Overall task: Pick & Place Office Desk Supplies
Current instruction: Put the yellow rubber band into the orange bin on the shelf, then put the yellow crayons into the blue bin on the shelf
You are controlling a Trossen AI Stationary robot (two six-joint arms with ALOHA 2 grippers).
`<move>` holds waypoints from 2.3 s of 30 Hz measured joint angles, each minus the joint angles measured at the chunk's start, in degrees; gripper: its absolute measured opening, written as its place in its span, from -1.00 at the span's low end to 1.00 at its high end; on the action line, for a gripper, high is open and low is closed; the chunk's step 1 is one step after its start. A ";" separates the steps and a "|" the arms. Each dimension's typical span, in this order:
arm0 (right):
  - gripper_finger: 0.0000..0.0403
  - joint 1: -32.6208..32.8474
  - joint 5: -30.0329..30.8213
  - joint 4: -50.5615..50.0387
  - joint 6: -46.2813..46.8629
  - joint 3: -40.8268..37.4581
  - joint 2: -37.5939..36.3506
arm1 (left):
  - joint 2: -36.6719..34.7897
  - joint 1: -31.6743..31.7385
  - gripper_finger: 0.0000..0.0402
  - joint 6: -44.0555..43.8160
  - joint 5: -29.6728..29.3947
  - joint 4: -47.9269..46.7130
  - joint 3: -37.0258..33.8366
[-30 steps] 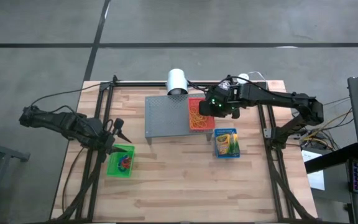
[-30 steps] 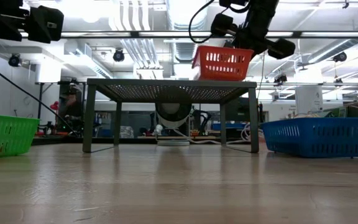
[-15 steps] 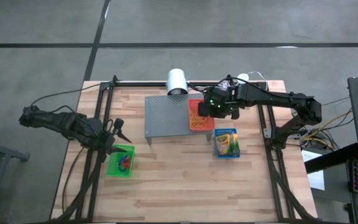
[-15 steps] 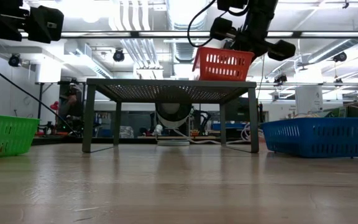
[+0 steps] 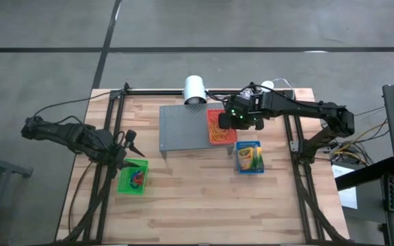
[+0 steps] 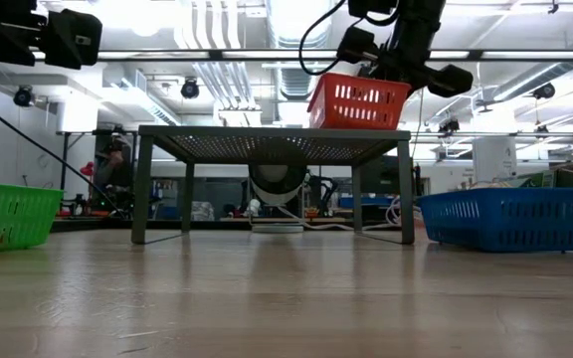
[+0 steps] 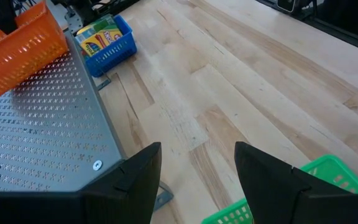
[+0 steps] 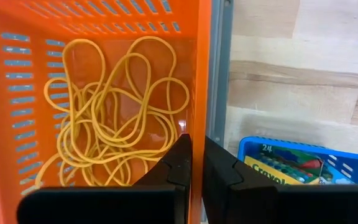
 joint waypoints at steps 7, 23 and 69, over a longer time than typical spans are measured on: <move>-0.90 0.00 0.11 0.19 1.10 0.00 0.00 | 0.00 0.00 0.04 -0.02 0.00 0.00 0.00; -0.90 0.22 2.05 1.55 1.46 -0.04 -0.07 | 0.00 0.00 0.04 -0.02 0.00 0.00 0.00; -0.28 0.22 2.95 2.87 3.06 -0.04 -0.09 | -0.02 0.01 0.04 -0.02 0.01 -0.01 0.00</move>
